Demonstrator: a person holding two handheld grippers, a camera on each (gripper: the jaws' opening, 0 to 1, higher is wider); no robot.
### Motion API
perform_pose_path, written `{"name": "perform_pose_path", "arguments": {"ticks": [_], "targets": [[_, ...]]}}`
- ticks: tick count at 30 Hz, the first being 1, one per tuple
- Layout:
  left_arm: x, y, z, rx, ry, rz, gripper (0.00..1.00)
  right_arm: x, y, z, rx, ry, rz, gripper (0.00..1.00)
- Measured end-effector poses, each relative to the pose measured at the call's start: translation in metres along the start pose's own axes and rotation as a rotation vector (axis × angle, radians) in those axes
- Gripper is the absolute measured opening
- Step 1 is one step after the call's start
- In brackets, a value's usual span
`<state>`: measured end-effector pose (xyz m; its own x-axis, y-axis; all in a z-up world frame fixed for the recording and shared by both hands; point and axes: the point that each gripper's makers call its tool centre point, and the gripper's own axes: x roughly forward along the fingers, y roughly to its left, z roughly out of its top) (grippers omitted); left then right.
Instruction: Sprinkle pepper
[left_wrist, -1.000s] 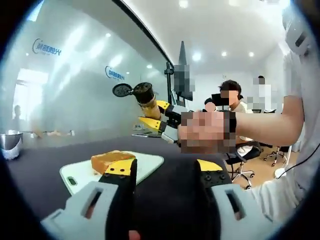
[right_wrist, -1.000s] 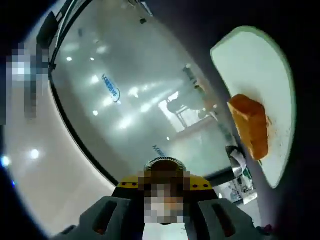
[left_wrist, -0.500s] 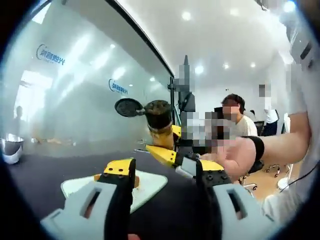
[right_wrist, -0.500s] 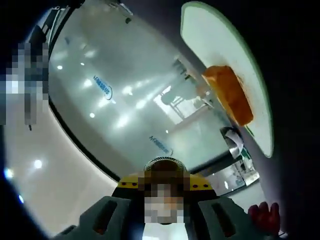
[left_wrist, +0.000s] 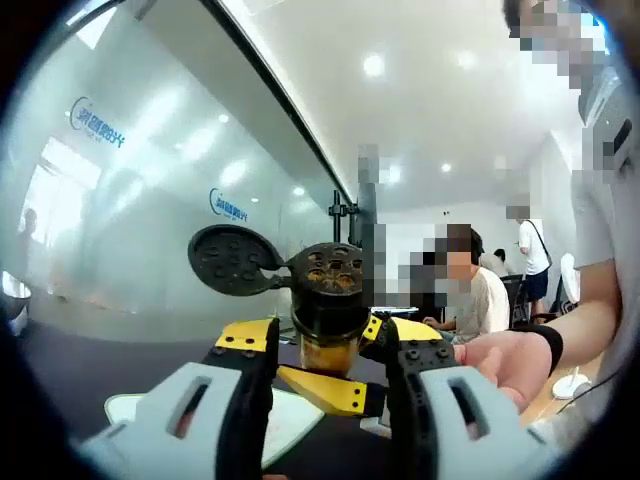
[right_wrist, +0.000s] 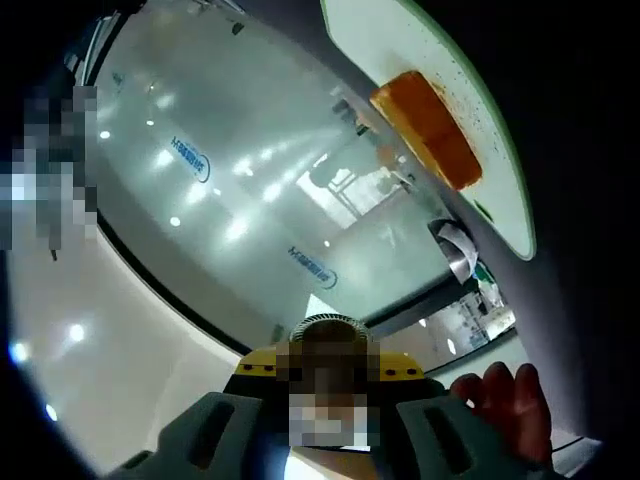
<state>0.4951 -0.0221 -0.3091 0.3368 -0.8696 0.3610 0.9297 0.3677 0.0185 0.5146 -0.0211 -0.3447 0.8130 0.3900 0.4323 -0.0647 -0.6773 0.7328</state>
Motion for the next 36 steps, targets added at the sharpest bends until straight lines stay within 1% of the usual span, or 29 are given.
{"name": "perform_pose_path", "arguments": {"ticks": [4, 5, 7, 9, 11, 20, 22, 24, 28, 30, 33, 36], "targets": [[0.001, 0.001, -0.003, 0.013, 0.013, 0.003, 0.34, 0.000, -0.002, -0.004, 0.005, 0.004, 0.007, 0.22], [0.001, -0.001, -0.003, 0.004, 0.011, -0.004, 0.33, 0.000, -0.004, -0.005, 0.008, 0.008, 0.004, 0.22], [0.000, -0.005, 0.003, -0.016, -0.014, -0.019, 0.29, 0.001, -0.007, -0.006, 0.014, 0.013, -0.002, 0.22], [0.001, -0.005, 0.005, -0.003, -0.019, -0.012, 0.28, 0.001, -0.009, -0.008, 0.025, 0.015, 0.004, 0.23], [0.000, -0.003, 0.004, 0.008, -0.012, -0.003, 0.23, 0.001, -0.011, -0.011, 0.030, 0.019, 0.002, 0.23], [-0.002, -0.002, 0.005, 0.041, 0.003, -0.003, 0.21, 0.002, -0.013, -0.014, 0.039, 0.023, 0.021, 0.23], [-0.001, -0.002, 0.005, 0.049, 0.017, -0.004, 0.21, 0.002, -0.012, -0.014, 0.043, 0.020, 0.023, 0.23], [-0.001, -0.001, 0.004, 0.065, 0.029, 0.003, 0.21, 0.002, -0.013, -0.014, 0.038, 0.013, 0.024, 0.23], [-0.003, 0.003, 0.003, 0.066, 0.032, 0.022, 0.20, 0.004, -0.015, -0.012, 0.014, 0.009, 0.015, 0.24], [-0.004, 0.005, 0.002, 0.074, 0.042, 0.031, 0.20, 0.005, -0.016, -0.012, 0.013, 0.010, 0.008, 0.24], [-0.007, 0.009, 0.004, 0.063, 0.044, 0.037, 0.20, 0.008, -0.019, -0.014, 0.007, 0.021, -0.006, 0.24], [-0.009, 0.010, 0.007, 0.065, 0.038, 0.045, 0.20, 0.011, -0.019, -0.019, -0.013, 0.019, 0.002, 0.25]]}}
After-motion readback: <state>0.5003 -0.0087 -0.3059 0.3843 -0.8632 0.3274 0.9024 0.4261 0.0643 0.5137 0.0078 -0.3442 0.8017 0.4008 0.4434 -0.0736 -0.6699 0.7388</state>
